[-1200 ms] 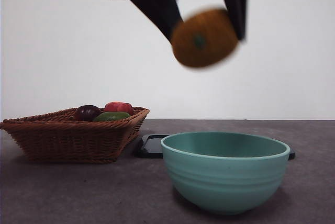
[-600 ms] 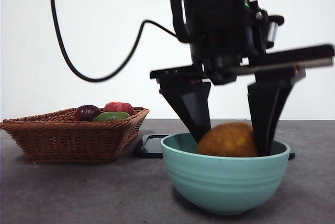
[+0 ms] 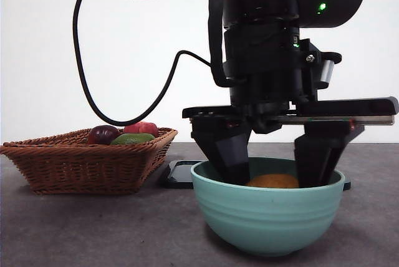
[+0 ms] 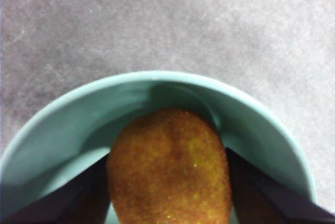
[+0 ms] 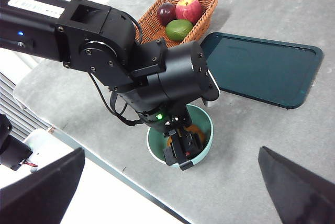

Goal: Pick up the wifruite, put it on the bowl, pick up the plate, put it on desk

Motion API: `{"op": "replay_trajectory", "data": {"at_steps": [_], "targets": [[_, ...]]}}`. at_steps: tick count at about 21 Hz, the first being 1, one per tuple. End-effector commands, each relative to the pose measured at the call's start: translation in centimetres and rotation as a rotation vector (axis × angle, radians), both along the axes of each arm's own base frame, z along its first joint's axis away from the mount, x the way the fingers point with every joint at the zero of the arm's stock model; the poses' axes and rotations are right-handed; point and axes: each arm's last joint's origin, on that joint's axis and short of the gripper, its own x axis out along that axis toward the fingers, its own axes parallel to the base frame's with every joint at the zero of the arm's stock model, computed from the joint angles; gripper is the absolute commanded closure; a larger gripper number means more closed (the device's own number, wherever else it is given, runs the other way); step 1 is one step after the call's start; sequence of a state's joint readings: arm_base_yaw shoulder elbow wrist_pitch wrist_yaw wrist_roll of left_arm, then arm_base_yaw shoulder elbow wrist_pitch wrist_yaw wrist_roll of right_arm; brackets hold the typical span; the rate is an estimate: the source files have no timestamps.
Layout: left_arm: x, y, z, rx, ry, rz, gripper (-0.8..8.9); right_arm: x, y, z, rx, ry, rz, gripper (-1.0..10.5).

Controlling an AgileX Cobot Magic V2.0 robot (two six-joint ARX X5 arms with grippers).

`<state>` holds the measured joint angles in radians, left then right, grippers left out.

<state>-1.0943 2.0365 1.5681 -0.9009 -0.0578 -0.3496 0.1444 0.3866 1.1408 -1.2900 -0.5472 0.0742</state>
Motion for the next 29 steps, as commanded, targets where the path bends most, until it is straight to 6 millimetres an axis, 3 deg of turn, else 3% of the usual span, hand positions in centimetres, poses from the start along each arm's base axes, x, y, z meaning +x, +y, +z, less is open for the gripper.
{"op": "replay_trajectory", "data": {"at_steps": [1,8,14,18,23,29], "targets": [[-0.1,-0.7,-0.2,0.003,-0.009,-0.027,3.36,-0.2,0.0,0.5,-0.005,-0.035,0.012,3.0],[-0.1,-0.1,2.7,-0.001,-0.07,-0.03,3.08,-0.2,0.0,0.5,-0.005,-0.035,0.012,3.0],[-1.2,2.3,8.9,-0.12,-0.156,-0.036,2.8,-0.2,0.0,0.6,-0.005,-0.043,0.012,3.0],[-2.7,5.4,14.0,-0.214,-0.218,-0.057,2.46,-0.2,0.0,0.6,-0.005,-0.043,0.011,3.0],[-5.6,10.9,20.0,-0.324,-0.297,-0.087,2.5,-0.2,0.0,0.5,-0.008,-0.043,0.005,3.0],[-9.1,17.7,24.4,-0.433,-0.372,-0.101,2.5,-0.2,0.0,0.5,-0.005,-0.04,0.003,3.0]]}}
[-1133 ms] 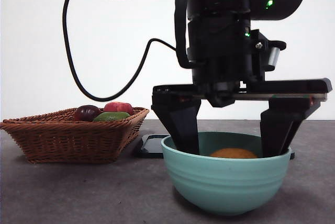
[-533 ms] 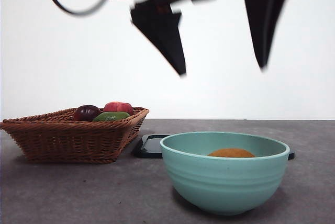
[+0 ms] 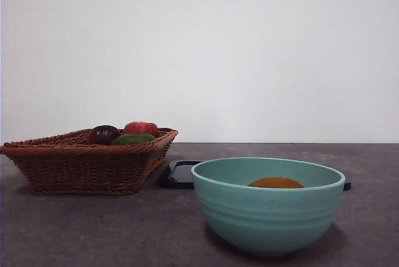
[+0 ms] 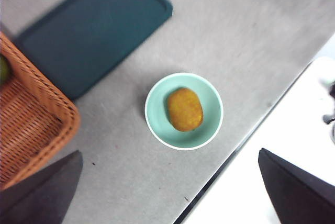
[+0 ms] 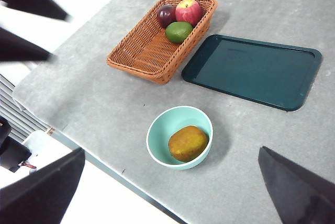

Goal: Pick up the wifruite, put it on the bowl, pick up the plate, put it on desk

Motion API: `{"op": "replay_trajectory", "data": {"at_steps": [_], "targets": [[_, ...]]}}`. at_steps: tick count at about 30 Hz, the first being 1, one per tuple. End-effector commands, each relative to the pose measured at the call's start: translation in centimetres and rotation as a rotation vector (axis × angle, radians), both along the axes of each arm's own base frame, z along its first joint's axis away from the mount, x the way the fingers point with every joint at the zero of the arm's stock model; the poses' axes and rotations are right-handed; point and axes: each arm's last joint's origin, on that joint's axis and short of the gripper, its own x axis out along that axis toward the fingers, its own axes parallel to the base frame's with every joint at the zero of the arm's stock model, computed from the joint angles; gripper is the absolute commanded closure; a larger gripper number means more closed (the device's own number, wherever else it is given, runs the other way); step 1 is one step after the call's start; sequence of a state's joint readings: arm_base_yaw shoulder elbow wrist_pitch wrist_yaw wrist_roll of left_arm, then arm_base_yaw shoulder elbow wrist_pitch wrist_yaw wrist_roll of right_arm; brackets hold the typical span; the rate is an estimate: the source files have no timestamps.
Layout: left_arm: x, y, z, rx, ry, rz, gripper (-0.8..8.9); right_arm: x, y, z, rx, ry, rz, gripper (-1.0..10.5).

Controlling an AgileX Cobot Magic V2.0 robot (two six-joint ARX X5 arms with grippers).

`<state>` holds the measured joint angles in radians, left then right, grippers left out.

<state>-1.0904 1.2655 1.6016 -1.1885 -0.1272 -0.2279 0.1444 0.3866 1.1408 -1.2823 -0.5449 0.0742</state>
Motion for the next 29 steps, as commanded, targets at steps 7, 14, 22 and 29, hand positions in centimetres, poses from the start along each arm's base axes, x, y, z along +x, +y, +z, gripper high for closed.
{"op": "replay_trajectory", "data": {"at_steps": [7,14,22,29], "targets": [[-4.8,9.0,0.4,-0.16,-0.102,-0.022,2.51,-0.1,-0.1,0.5,-0.008,-0.024,-0.024,3.0],[-7.8,14.9,-2.2,-0.297,-0.137,0.005,2.5,-0.1,-0.1,0.5,-0.014,-0.025,-0.035,3.0],[-10.4,20.0,-3.6,-0.489,-0.206,0.02,2.5,-0.2,-0.2,0.2,-0.017,0.009,-0.062,3.1],[-10.7,20.7,-4.0,-0.494,-0.209,0.02,2.5,-0.1,-0.2,0.1,-0.005,0.046,-0.087,3.1]]}}
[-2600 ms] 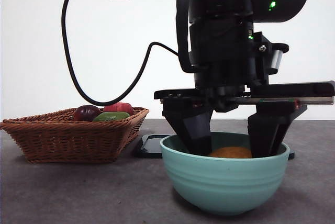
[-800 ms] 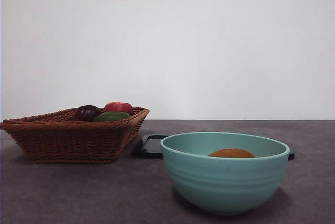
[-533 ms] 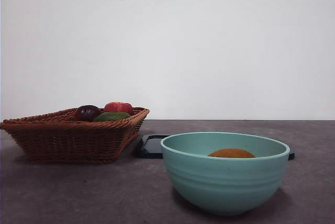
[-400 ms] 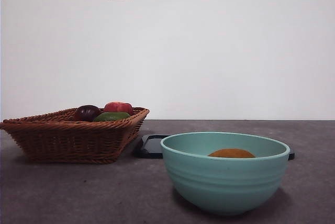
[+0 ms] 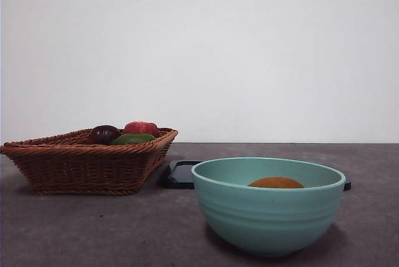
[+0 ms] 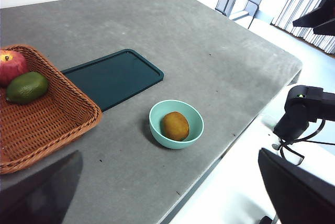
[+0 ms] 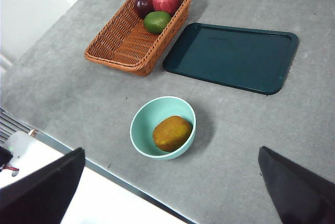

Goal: Pick up the wifruite, put it on the bowl, pick up the plate, put it on desk

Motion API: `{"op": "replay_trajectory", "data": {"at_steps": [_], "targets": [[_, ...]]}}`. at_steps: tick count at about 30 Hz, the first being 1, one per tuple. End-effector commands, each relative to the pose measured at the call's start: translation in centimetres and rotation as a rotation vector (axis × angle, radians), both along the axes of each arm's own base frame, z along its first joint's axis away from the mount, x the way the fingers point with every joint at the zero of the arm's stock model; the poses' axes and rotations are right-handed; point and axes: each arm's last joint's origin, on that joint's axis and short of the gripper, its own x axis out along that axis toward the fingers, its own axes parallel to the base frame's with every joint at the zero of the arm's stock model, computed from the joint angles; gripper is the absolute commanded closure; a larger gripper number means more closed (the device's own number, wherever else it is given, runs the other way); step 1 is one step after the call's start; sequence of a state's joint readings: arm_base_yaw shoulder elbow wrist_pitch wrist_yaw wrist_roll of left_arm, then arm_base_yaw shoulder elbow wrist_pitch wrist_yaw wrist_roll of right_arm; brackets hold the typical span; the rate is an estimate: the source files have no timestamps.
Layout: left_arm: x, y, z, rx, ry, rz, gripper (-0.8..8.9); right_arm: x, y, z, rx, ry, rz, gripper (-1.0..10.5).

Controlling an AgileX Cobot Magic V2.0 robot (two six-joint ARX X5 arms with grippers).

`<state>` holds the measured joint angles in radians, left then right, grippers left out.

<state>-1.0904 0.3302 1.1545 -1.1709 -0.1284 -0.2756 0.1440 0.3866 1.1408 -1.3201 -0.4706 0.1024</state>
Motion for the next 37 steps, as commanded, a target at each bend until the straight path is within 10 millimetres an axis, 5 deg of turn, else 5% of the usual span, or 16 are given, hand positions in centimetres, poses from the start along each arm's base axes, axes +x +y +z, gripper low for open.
{"op": "replay_trajectory", "data": {"at_steps": [1,9,23,37], "targets": [[0.0,0.1,0.4,-0.023,-0.014,-0.009,2.51,0.0,0.0,0.5,0.021,0.002,-0.014,3.1],[0.0,0.0,0.6,-0.041,-0.024,-0.009,2.5,2.4,0.3,0.6,0.011,0.096,-0.023,3.0],[0.0,0.0,0.6,-0.042,-0.025,-0.009,2.5,11.0,1.8,-0.7,-0.075,0.396,0.021,3.0],[0.0,0.0,0.6,-0.042,-0.025,-0.009,2.5,16.9,6.4,-3.9,-0.313,0.565,0.049,3.0]]}}
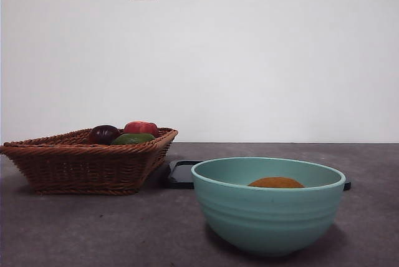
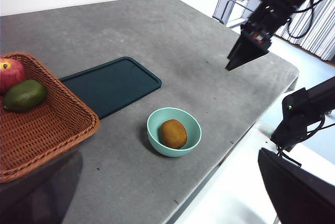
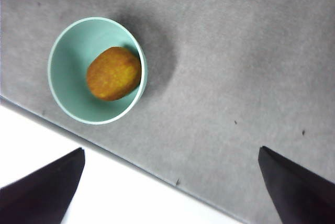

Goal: Pick up the wifruite, put it on the bowl, pick up the plate, put it on desk

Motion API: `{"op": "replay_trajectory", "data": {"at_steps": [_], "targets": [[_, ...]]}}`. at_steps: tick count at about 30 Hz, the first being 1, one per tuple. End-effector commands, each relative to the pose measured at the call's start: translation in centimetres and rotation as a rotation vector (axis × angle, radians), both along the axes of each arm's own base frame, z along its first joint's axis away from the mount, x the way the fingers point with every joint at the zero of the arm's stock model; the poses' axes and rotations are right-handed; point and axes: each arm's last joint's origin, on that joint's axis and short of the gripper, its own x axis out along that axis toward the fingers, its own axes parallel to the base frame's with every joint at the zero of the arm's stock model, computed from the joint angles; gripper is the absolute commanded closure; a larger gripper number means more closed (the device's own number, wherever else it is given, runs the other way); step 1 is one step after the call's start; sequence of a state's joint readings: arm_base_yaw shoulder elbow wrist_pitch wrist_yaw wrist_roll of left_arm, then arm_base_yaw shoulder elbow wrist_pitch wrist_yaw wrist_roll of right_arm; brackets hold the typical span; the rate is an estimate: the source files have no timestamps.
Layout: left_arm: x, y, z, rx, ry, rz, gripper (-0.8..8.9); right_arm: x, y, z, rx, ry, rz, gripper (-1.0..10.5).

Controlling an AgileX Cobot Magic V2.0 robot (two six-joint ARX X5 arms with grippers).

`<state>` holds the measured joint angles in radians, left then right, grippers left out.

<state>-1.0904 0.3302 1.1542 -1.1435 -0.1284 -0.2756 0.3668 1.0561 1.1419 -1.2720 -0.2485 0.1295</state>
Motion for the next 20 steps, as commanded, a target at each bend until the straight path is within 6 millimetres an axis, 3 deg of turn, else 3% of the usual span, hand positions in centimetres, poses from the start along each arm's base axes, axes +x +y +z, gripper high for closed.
{"op": "replay_trajectory", "data": {"at_steps": [1,9,20], "targets": [[0.0,0.1,0.4,-0.018,-0.012,-0.009,2.51,1.1,1.4,-0.2,-0.01,0.001,0.006,3.0],[0.0,0.1,0.3,-0.018,-0.012,-0.009,2.5,2.9,5.5,-3.1,-0.146,0.09,0.1,3.0],[0.0,0.1,0.4,-0.018,-0.012,-0.009,2.51,5.5,8.5,-7.1,-0.218,0.184,0.147,3.1]]}}
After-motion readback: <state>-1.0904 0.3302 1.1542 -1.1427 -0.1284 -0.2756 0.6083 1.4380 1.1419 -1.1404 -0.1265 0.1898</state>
